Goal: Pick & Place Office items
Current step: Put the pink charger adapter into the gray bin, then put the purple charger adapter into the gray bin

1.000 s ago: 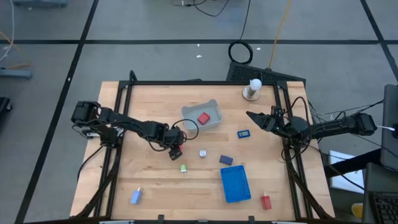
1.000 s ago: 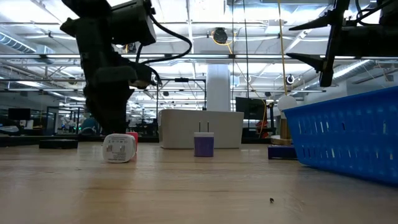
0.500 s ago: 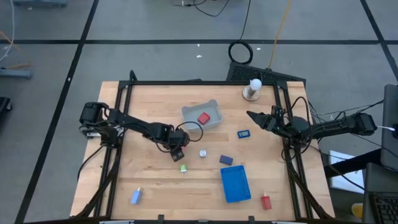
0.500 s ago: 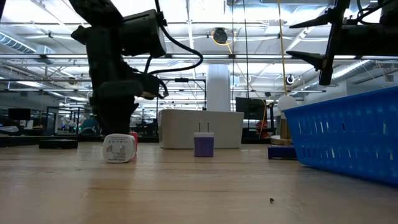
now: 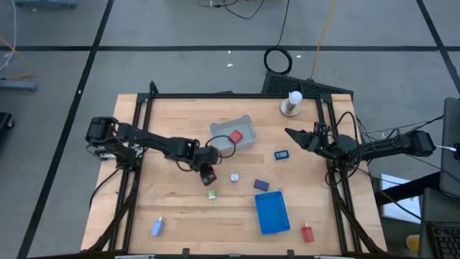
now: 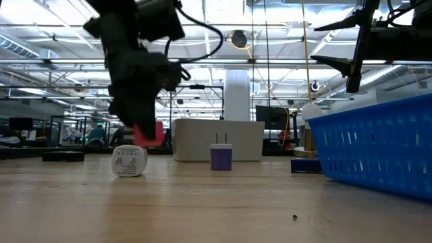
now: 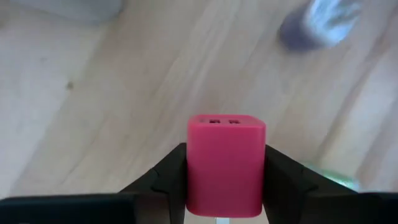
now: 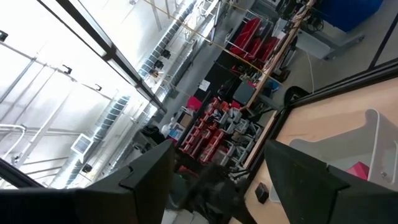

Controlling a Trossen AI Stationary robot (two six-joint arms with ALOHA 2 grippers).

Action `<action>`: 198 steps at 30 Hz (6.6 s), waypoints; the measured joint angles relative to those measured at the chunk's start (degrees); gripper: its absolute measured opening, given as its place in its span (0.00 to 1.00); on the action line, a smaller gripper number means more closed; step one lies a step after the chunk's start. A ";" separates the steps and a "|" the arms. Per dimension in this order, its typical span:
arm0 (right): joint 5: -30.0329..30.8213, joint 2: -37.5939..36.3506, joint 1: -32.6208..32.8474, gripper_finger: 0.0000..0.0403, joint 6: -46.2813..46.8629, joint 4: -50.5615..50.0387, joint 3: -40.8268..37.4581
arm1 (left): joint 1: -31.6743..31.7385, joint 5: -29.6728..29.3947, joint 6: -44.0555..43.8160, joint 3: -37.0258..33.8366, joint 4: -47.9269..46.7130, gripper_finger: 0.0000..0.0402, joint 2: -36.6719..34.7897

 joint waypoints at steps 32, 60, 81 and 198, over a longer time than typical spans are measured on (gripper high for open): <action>-0.18 1.27 0.00 0.60 -0.86 0.85 -0.04 | 22.39 -4.43 16.35 12.49 -5.50 0.37 -4.66; -0.21 1.60 0.02 0.60 -1.00 2.33 -0.02 | 21.73 1.91 12.25 11.98 4.20 0.91 5.48; 1.22 1.60 0.02 0.60 1.14 2.34 -0.02 | 20.78 23.57 4.36 11.98 21.04 0.84 2.94; -34.70 32.61 -13.37 0.60 -19.30 -27.55 40.35 | 0.41 -0.84 31.57 31.72 -18.70 0.60 -7.36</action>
